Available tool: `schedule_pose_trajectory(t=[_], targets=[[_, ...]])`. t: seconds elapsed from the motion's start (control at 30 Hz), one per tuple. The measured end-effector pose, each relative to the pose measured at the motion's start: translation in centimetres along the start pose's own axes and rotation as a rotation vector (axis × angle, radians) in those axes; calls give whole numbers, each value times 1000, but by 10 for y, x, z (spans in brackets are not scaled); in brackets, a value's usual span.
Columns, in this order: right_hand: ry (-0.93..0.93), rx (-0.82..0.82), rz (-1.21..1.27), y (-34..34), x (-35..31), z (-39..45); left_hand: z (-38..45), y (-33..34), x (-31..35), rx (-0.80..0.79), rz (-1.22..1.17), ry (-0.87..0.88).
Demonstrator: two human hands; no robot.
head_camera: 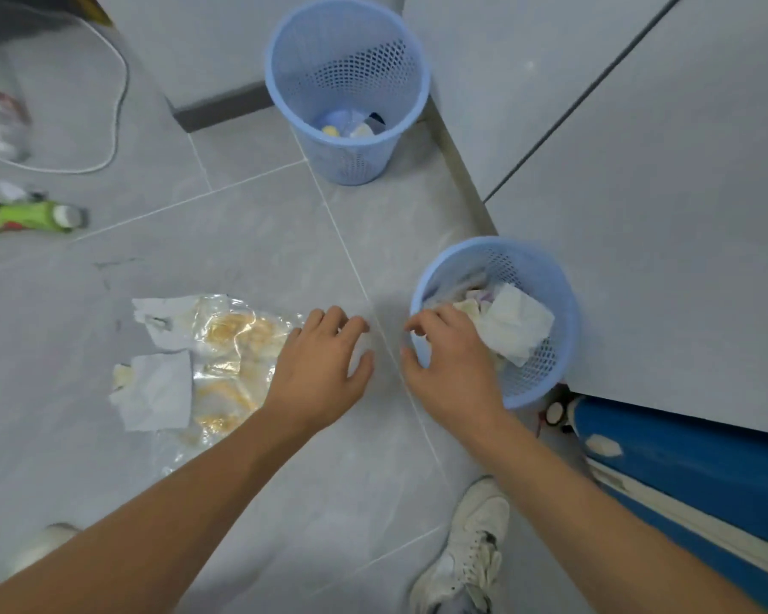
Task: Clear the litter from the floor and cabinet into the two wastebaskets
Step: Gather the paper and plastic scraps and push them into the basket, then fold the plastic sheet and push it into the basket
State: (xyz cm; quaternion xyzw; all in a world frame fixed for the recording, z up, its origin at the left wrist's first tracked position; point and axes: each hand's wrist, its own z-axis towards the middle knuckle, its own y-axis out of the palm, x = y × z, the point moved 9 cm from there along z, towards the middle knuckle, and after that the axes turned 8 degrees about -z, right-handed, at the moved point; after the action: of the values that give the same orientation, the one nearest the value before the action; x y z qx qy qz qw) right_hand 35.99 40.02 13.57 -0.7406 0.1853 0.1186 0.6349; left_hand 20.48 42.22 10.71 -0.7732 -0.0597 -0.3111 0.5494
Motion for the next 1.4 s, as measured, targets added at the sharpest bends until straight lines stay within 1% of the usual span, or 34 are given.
schedule_pose_trajectory(t=[0.1, 0.2, 0.3, 0.4, 0.47, 0.53, 0.63, 0.7, 0.77, 0.87, 0.97, 1.03, 1.13, 1.27, 1.4], targets=[[-100, -87, 59, 61, -75, -5, -42, -28, -86, 20, -3, -121], [-135, -225, 66, 144, -139, -15, -94, -42, -180, 1, -25, -303], [-151, -334, 53, 224, -189, -25, -147, -42, -272, -33, -18, -474], [-157, -439, 33, 294, -224, -29, -193, -29, -348, -60, -29, -596], [-148, -443, 27, 324, -233, -23, -213, -20, -386, -56, -58, -659], [-147, -388, -21, 339, -233, -7, -222, -10, -413, -40, -89, -696], [-164, -270, -136, 341, -219, 40, -209, 2, -432, -11, -130, -682], [-139, -226, -190, 341, -205, 81, -187, 9, -429, 8, -125, -596], [-94, -242, -216, 343, -194, 114, -161, 13, -416, 21, -84, -483], [-70, -318, -269, 357, -182, 145, -119, 23, -397, 65, -52, -346], [-94, -317, -290, 364, -174, 153, -79, 28, -385, 101, -39, -272], [-103, -305, -284, 365, -169, 155, -59, 36, -382, 75, -12, -239], [-67, -326, -198, 359, -154, 157, -50, 50, -386, 28, -13, -262], [-68, -253, -146, 340, -140, 164, -69, 57, -392, 40, -13, -284], [-119, -220, 14, 329, -160, 175, -81, 54, -394, 82, -6, -374]])
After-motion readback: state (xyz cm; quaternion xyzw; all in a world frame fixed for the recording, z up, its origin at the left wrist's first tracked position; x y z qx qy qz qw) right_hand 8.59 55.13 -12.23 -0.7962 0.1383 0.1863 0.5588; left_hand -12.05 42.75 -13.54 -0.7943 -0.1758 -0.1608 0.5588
